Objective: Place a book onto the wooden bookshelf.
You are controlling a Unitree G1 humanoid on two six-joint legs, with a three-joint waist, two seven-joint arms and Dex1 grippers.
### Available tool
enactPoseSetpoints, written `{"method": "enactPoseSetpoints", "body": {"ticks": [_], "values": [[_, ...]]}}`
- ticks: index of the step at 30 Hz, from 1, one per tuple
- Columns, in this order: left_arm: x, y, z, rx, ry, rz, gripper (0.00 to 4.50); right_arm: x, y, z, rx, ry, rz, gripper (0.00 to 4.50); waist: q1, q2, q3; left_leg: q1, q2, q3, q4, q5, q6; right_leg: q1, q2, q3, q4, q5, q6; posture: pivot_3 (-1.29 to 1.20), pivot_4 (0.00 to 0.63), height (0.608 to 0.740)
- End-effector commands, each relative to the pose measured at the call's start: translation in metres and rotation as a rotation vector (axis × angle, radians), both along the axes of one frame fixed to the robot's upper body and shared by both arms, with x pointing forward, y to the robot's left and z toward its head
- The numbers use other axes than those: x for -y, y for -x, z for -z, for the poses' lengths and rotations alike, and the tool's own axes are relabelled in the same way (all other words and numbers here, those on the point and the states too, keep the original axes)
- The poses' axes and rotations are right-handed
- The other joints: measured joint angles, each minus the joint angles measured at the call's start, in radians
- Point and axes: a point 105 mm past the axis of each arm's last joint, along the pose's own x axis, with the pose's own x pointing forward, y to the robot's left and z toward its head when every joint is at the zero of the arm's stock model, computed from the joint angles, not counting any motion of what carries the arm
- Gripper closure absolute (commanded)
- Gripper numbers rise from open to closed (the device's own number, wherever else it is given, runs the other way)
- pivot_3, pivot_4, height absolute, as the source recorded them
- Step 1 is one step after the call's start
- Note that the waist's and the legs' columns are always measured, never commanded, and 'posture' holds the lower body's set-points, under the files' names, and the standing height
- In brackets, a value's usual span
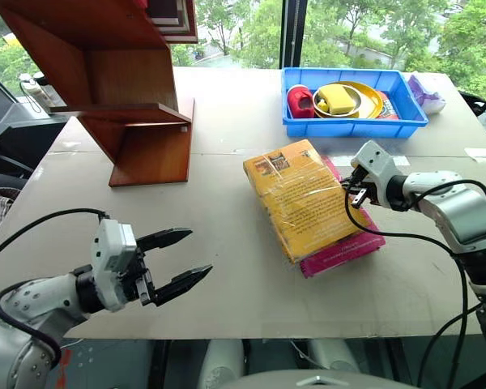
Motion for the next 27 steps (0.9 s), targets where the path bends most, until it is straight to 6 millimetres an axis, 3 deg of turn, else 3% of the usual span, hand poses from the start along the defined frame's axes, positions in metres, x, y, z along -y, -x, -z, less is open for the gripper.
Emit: {"method": "enactPoseSetpoints", "body": {"ticks": [1, 4, 6, 10, 13, 17, 20, 27], "values": [[-0.001, 0.002, -0.008, 0.047, -0.01, 0.008, 0.0, -0.002, -0.002, -0.009, 0.044, -0.003, -0.016, 4.46, 0.0, 0.0, 0.0, 0.0, 0.0, 0.0, 0.0, 0.0, 0.0, 0.0, 0.0, 0.0, 0.0, 0.0, 0.0, 0.0, 0.15, 0.74], [-0.003, 0.0, -0.007, 0.039, -0.006, -0.007, 0.0, 0.004, -0.002, -0.01, 0.069, -0.013, -0.002, 4.46, 0.0, 0.0, 0.0, 0.0, 0.0, 0.0, 0.0, 0.0, 0.0, 0.0, 0.0, 0.0, 0.0, 0.0, 0.0, 0.0, 0.15, 0.74], [-0.005, -0.005, -0.004, 0.008, -0.005, -0.04, 0.0, 0.014, 0.001, -0.022, 0.146, -0.05, 0.006, 4.46, 0.003, 0.0, 0.0, 0.0, 0.0, 0.0, 0.0, 0.0, 0.0, 0.0, 0.0, 0.0, 0.0, 0.0, 0.0, 0.0, 0.15, 0.74], [-0.002, -0.019, 0.001, -0.151, 0.1, -0.106, 0.0, 0.043, 0.035, -0.038, 0.193, -0.105, -0.059, 4.46, 0.026, 0.0, 0.0, -0.001, 0.0, 0.0, 0.0, 0.0, 0.0, 0.0, -0.001, -0.001, 0.0, 0.0, 0.0, 0.0, 0.15, 0.74], [0.002, -0.03, 0.006, -0.308, 0.166, -0.131, 0.0, 0.058, 0.073, -0.049, 0.174, -0.197, -0.121, 3.18, 0.031, 0.0, 0.0, 0.0, 0.0, -0.001, 0.0, 0.0, 0.0, 0.002, -0.001, -0.002, -0.001, 0.0, 0.001, 0.0, 0.15, 0.74], [0.011, -0.05, 0.01, -0.569, 0.301, -0.133, 0.0, 0.056, 0.123, -0.064, 0.171, -0.333, -0.217, 1.31, 0.023, 0.0, 0.0, 0.003, 0.0, -0.004, 0.001, 0.0, 0.0, 0.005, 0.001, -0.003, 0.0, -0.002, 0.004, 0.0, 0.15, 0.74], [0.02, -0.07, 0.019, -0.748, 0.384, -0.153, 0.0, 0.053, 0.148, -0.067, 0.161, -0.382, -0.241, 0.08, 0.019, 0.0, 0.0, 0.007, 0.0, -0.006, 0.001, 0.0, 0.0, 0.009, 0.001, -0.004, 0.0, -0.002, 0.005, 0.0, 0.15, 0.74], [0.055, -0.113, 0.026, -0.987, 0.597, -0.125, 0.0, 0.042, 0.173, -0.07, 0.195, -0.415, -0.21, 0.08, 0.025, -0.001, -0.001, 0.005, 0.0, -0.01, 0.01, 0.0, 0.0, 0.013, 0.0, -0.008, 0.002, -0.002, 0.005, 0.0, 0.15, 0.74]]}}
